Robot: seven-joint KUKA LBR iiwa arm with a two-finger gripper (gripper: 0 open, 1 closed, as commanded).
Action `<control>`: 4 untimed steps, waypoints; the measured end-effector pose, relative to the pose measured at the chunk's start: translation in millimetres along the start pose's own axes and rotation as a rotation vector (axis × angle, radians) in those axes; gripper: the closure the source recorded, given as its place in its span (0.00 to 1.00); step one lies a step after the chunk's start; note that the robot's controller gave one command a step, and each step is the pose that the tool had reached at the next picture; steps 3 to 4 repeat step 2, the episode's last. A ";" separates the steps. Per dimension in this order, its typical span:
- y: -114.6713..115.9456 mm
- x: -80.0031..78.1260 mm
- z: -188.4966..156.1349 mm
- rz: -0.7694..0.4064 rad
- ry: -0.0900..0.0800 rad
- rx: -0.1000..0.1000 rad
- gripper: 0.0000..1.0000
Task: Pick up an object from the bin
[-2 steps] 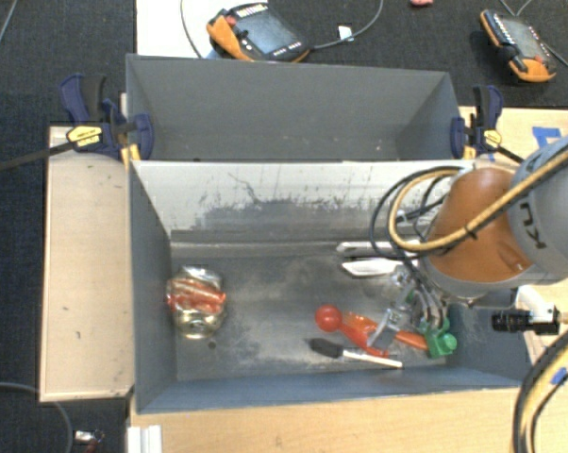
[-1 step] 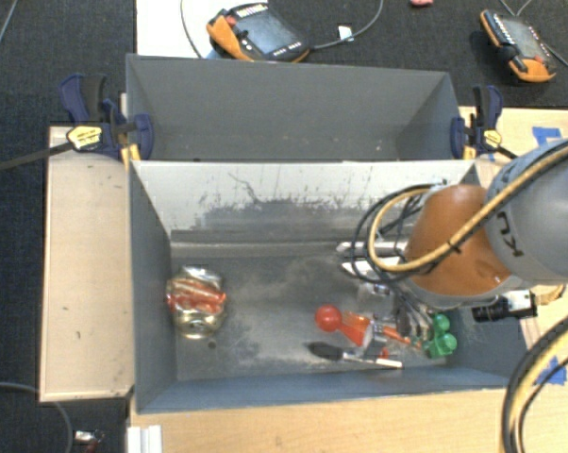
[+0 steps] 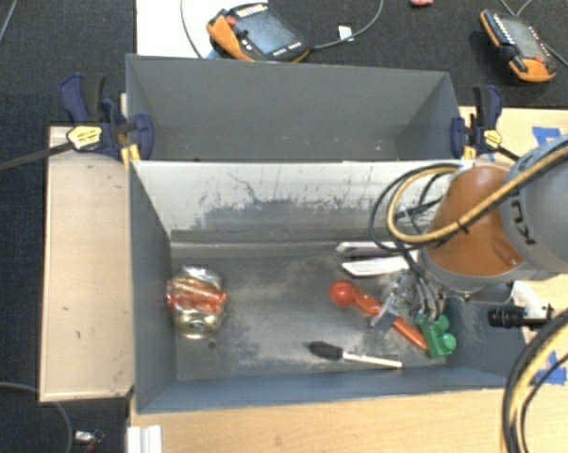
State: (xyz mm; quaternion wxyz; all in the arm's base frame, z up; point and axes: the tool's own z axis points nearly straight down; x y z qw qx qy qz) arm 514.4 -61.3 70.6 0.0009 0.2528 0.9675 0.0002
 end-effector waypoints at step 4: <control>-0.1 0.0 -7.2 0.001 -0.002 -0.001 1.00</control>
Offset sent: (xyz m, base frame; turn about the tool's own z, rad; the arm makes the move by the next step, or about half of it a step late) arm -0.0002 -0.0001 0.0113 0.0002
